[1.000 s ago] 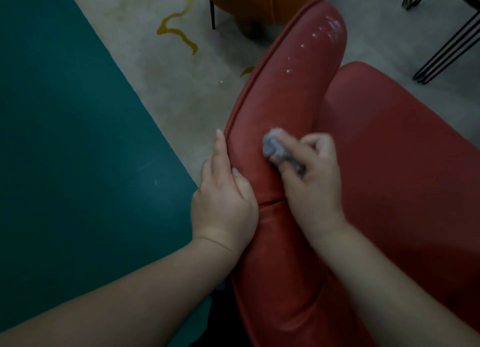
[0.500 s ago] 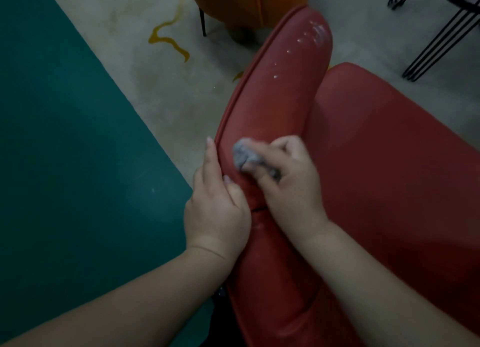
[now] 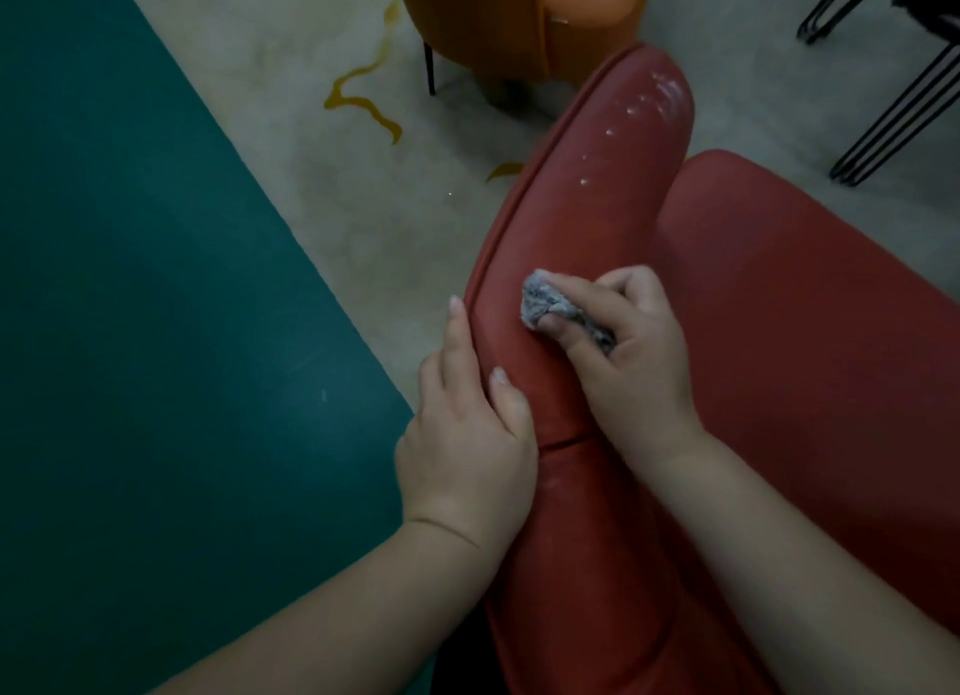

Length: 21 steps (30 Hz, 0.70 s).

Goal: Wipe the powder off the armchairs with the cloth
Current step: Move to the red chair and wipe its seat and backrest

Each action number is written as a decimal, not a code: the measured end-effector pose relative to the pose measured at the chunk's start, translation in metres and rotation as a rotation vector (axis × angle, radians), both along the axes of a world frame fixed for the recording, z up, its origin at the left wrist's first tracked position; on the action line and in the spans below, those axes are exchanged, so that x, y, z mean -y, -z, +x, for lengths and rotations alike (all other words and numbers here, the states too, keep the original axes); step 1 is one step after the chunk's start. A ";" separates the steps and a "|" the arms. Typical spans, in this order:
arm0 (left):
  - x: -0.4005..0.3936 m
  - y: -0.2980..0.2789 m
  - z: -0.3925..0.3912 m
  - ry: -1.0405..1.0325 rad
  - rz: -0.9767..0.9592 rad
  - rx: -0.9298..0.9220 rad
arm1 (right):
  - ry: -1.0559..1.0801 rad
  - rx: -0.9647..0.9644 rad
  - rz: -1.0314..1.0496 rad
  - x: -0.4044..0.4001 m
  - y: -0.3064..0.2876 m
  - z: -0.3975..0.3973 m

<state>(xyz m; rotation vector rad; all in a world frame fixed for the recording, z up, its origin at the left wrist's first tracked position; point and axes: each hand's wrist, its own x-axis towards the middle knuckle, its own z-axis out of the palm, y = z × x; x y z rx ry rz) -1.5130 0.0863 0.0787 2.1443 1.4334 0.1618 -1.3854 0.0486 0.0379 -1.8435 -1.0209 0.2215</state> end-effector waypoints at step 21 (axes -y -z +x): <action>-0.097 0.007 0.109 0.371 0.241 -0.197 | 0.494 -0.458 0.179 -0.061 0.020 0.146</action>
